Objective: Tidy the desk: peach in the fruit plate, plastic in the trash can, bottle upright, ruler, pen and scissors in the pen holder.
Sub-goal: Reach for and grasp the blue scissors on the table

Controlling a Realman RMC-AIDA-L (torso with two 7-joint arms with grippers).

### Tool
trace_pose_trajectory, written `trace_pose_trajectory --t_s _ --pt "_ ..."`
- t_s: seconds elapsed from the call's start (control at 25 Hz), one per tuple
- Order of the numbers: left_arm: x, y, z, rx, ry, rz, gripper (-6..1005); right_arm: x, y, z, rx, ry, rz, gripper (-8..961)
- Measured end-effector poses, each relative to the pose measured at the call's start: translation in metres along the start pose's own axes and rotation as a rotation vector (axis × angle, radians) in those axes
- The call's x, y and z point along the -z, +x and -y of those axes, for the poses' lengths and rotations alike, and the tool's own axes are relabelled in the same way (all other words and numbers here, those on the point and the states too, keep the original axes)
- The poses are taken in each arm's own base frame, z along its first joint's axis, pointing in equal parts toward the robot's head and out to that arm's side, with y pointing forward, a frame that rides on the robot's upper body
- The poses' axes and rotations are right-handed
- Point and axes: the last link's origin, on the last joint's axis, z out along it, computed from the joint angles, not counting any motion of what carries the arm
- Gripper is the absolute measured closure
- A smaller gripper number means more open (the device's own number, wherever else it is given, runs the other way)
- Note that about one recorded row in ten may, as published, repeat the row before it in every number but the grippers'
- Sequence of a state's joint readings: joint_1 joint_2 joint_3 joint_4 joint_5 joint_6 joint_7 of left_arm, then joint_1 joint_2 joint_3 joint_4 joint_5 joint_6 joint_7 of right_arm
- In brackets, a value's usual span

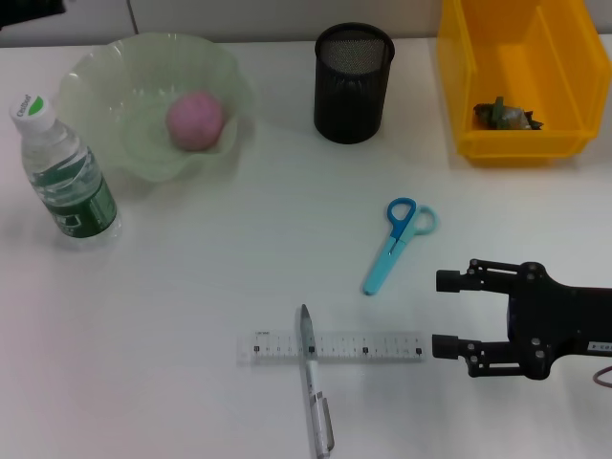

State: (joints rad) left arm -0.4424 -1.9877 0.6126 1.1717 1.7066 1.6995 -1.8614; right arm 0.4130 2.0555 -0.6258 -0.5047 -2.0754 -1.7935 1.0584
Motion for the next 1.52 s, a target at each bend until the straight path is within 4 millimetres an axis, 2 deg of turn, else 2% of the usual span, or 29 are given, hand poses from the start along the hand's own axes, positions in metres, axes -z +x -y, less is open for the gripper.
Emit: trace_pose_trajectory --t_s 0.16,0.2,0.28,0.4,0.56,0.6,0.68,0.92,1.16,1.52 --pt "-0.014 -0.010 -0.020 0.059 -0.203 -0.060 198 -0.001 -0.002 0.002 0.003 -0.002 -0.001 178" --pt "-0.020 -0.017 -0.026 0.078 -0.265 -0.067 198 -0.001 -0.002 0.002 0.003 -0.003 -0.002 178" --pt "-0.025 -0.025 -0.031 0.090 -0.304 -0.073 198 -0.001 -0.003 0.002 0.002 -0.003 -0.003 178" --pt "-0.042 -0.062 -0.047 0.091 -0.393 -0.096 198 0.000 -0.004 0.003 0.004 -0.004 -0.005 178" --pt "-0.049 -0.091 -0.055 0.059 -0.404 -0.113 198 0.002 -0.006 0.005 0.000 -0.006 -0.009 177" --pt "-0.049 -0.091 -0.055 0.059 -0.404 -0.113 198 0.002 -0.007 0.005 -0.003 -0.009 -0.009 177" --pt "-0.051 -0.119 -0.062 0.015 -0.389 -0.094 197 0.003 -0.008 0.006 -0.006 -0.012 -0.009 177" --pt "-0.052 -0.155 -0.071 -0.068 -0.325 -0.054 197 0.006 -0.014 0.010 -0.018 -0.015 -0.018 177" --pt "-0.052 -0.180 -0.076 -0.106 -0.290 -0.003 197 0.009 -0.016 0.012 -0.024 -0.012 -0.026 177" --pt "-0.052 -0.190 -0.081 -0.130 -0.297 0.021 197 0.008 -0.018 0.015 -0.022 -0.004 -0.028 177"
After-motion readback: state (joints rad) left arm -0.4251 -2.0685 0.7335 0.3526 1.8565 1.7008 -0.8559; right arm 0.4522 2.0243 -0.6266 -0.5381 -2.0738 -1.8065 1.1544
